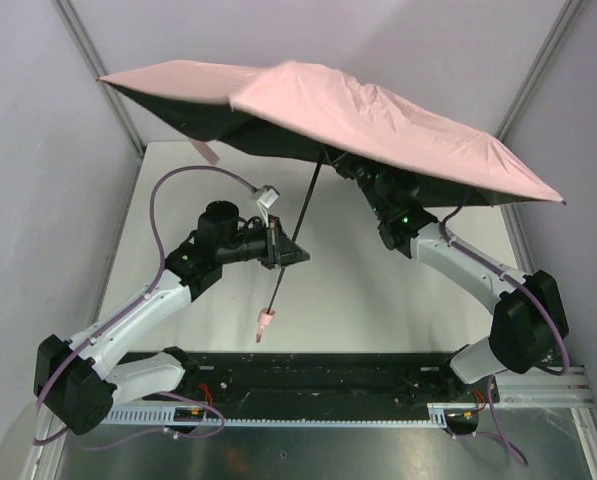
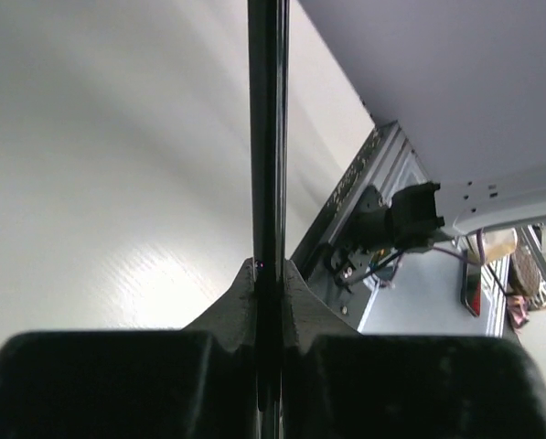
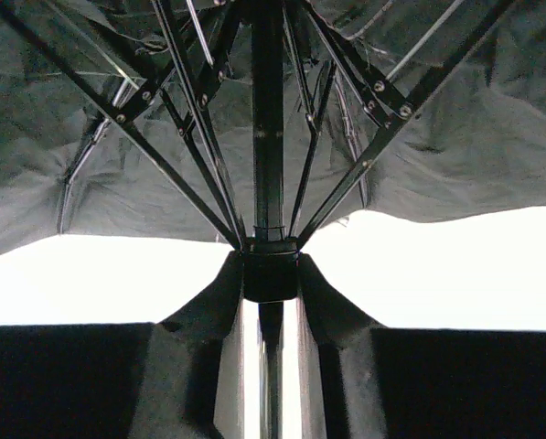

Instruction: Put away the umbrella

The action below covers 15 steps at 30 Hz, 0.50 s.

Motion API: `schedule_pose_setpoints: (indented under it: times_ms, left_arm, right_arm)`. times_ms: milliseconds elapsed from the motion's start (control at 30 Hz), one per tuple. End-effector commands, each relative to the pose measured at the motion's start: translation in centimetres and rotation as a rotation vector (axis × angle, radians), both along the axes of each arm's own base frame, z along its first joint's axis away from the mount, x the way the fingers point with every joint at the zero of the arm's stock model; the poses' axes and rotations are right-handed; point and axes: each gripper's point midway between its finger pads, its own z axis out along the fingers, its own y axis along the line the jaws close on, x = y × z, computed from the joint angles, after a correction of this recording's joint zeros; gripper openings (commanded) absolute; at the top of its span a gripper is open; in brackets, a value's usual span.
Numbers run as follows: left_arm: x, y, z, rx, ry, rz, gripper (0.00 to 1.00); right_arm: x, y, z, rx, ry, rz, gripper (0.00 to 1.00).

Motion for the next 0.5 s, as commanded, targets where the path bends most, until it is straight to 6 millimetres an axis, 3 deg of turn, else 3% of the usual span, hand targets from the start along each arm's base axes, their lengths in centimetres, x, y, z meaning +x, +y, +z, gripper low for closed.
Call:
schedule_pose_setpoints:
  times_ms: [0,100,267,467]
  left_arm:
    - [2.8,1.2,4.5,-0.070,-0.184,0.070,0.00]
    - [2.8,1.4,4.9,-0.077,-0.192,0.066,0.00]
    - [2.1,0.7,4.7,-0.087,-0.176,0.026,0.00]
    - [-0.6,-1.3,3.0,-0.102,-0.070,-0.066,0.32]
  right_arm:
    - [-5.7,4.1,-2.0,-0.016,0.002,0.137,0.00]
    - [-6.8,4.0,-1.2,0.007,-0.007,0.184,0.00]
    - [-7.5,1.5,3.0,0.134,-0.057,0.198,0.00]
    - [-7.0,-0.5,6.6,0.306,-0.084,0.236,0.00]
